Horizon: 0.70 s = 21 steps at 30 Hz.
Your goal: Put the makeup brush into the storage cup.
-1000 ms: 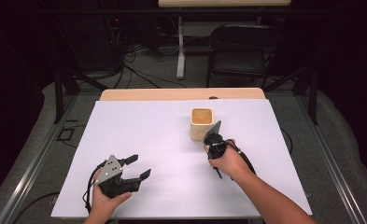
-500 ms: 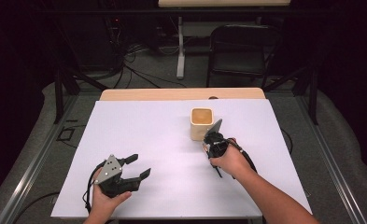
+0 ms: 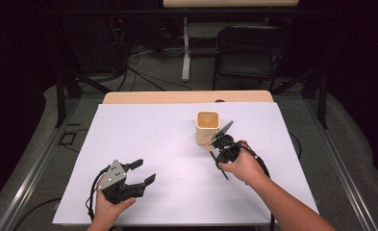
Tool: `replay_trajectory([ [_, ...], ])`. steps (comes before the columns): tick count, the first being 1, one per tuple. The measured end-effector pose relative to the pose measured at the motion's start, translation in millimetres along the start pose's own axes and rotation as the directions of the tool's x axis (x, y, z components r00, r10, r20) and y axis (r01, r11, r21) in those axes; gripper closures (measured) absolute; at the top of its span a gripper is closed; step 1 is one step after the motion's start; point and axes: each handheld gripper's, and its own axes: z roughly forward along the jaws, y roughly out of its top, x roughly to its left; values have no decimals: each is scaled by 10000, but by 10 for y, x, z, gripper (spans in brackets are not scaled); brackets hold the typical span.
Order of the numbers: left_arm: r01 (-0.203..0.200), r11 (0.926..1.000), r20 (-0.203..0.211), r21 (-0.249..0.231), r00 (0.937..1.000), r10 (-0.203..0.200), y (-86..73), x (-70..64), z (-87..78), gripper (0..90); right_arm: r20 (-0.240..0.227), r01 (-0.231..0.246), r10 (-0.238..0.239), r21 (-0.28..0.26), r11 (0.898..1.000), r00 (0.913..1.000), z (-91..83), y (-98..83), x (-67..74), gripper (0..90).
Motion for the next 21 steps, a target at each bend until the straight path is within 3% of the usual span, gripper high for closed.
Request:
replay_trajectory([
  [13, -17, 10000, -10, 50, 10000, 17, -2, 2, 0, 308, -107, 357, -359, -220, 9991, 9993, -95, -27, 31, 845],
  [21, -11, 10000, 56, 76, 10000, 10, -5, -1, 9, 308, -93, 696, -708, -961, 9929, 9974, -192, -98, 78, 845],
])
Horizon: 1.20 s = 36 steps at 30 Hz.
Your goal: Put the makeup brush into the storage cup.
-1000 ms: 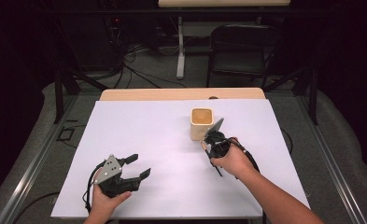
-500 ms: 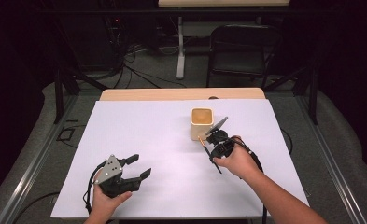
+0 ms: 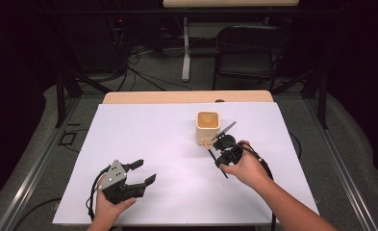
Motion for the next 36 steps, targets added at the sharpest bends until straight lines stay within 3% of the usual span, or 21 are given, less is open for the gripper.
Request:
replay_trajectory([
  [4, 27, 10000, 25, 4, 10000, -27, 1, 2, 0, 308, -152, 694, -714, -1091, 9916, 9973, -71, -62, 51, 845],
  [5, 21, 10000, 10, 1, 10000, -21, 0, 2, 2, 308, -152, 694, -714, -1091, 9916, 9973, -71, -62, 51, 845],
  [6, 15, 10000, -11, 12, 10000, -15, 1, -1, 5, 308, -109, 1134, -1165, -1565, 9811, 9931, -99, -101, 98, 845],
  [8, 3, 10000, 24, -21, 10000, -3, 0, -8, 12, 309, -21, 1392, -1426, -2064, 9685, 9898, -114, -134, 128, 844],
  [13, -46, 10000, 35, 8, 10000, 46, -1, -14, 19, 316, 74, 1489, -1534, -2912, 9450, 9881, -147, -193, 131, 844],
  [19, -53, 10000, -16, 7, 10000, 53, -3, -24, 29, 327, 45, 1369, -1441, -3424, 9295, 9896, -183, -246, 125, 845],
  [21, -58, 10000, 72, -22, 10000, 58, -2, -29, 31, 328, 31, 1359, -1460, -3860, 9125, 9893, -181, -290, 141, 845],
  [26, -133, 9998, 152, -121, 9998, 135, 4, -35, 39, 332, -106, 1307, -1515, -4490, 8839, 9884, -192, -372, 166, 845],
  [31, -221, 9995, 174, -230, 9996, 225, 10, -49, 48, 332, -21, 1234, -1465, -5270, 8408, 9892, -198, -478, 188, 844],
  [32, -221, 9995, 174, -230, 9996, 225, 10, -49, 48, 333, -21, 1234, -1465, -5270, 8408, 9892, -198, -478, 188, 844],
  [33, -296, 9993, 136, -225, 9995, 299, 9, -59, 51, 338, 88, 1252, -1445, -5536, 8233, 9895, -196, -509, 189, 845],
  [36, -306, 9992, 66, -252, 9995, 307, 8, -67, 54, 338, 105, 1163, -1356, -5823, 8046, 9907, -179, -541, 176, 844],
])
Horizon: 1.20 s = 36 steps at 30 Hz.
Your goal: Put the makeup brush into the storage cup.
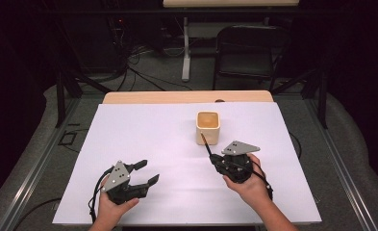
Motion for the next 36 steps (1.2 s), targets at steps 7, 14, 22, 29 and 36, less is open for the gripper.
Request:
replay_trajectory([
  [7, 268, 9996, -79, -38, 9996, -269, 20, 4, 4, 356, 133, 95, -87, -586, 9982, 9999, -3, -72, 33, 845],
  [14, 3, 9998, -575, -197, 9983, -14, 78, -57, 38, 366, 298, 267, -233, -1215, 9922, 9993, -27, -116, 115, 844],
  [22, 501, 9977, -58, -463, 9987, -504, 168, -87, 58, 381, 408, 615, -564, -1380, 9885, 9976, -38, -111, 181, 844],
  [29, 587, 9965, -273, -591, 9978, -603, 230, -75, 88, 380, 349, 592, -545, -1531, 9864, 9979, -67, -98, 189, 845],
  [36, 1261, 9884, 219, -847, 9920, -1247, 388, -74, 194, 381, 281, 596, -556, -1680, 9840, 9981, -75, -91, 214, 845],
])
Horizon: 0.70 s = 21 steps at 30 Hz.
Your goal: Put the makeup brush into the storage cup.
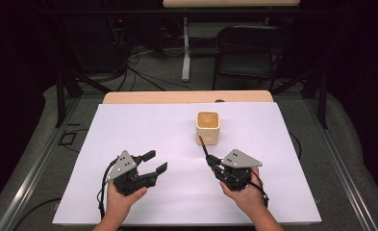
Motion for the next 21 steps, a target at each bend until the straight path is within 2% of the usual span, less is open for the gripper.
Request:
replay_trajectory([
  [4, 154, 9998, 229, -159, 9996, -150, 62, -7, 51, 404, -8, 22, -22, -64, 10000, 10000, -3, 9, 11, 844],
  [5, 401, 9985, 357, -370, 9986, -388, 102, -8, 97, 409, -13, 23, -23, -98, 9999, 10000, -2, 12, 11, 844],
  [6, 401, 9985, 357, -370, 9986, -388, 102, -8, 97, 415, -13, 23, -23, -98, 9999, 10000, -2, 12, 11, 844],
  [8, 841, 9951, 615, -516, 9948, -809, 146, -8, 162, 417, -29, 48, -48, -128, 9999, 10000, 0, 16, 17, 844],
  [10, 1021, 9930, 719, -595, 9926, -978, 168, -15, 196, 421, -54, 54, -54, -122, 9999, 10000, -3, 19, 23, 844],
  [13, 1122, 9915, 862, -664, 9906, -1063, 198, -26, 241, 426, -70, 74, -75, -140, 9999, 9999, -6, 24, 26, 844],
  [19, 1538, 9853, 1240, -738, 9818, -1440, 233, -48, 313, 431, -107, 101, -103, -168, 9998, 9999, 4, 31, 40, 844],
  [21, 1459, 9869, 1288, -684, 9823, -1362, 266, -70, 341, 434, -137, 102, -105, -180, 9998, 9999, 10, 38, 53, 844],
])
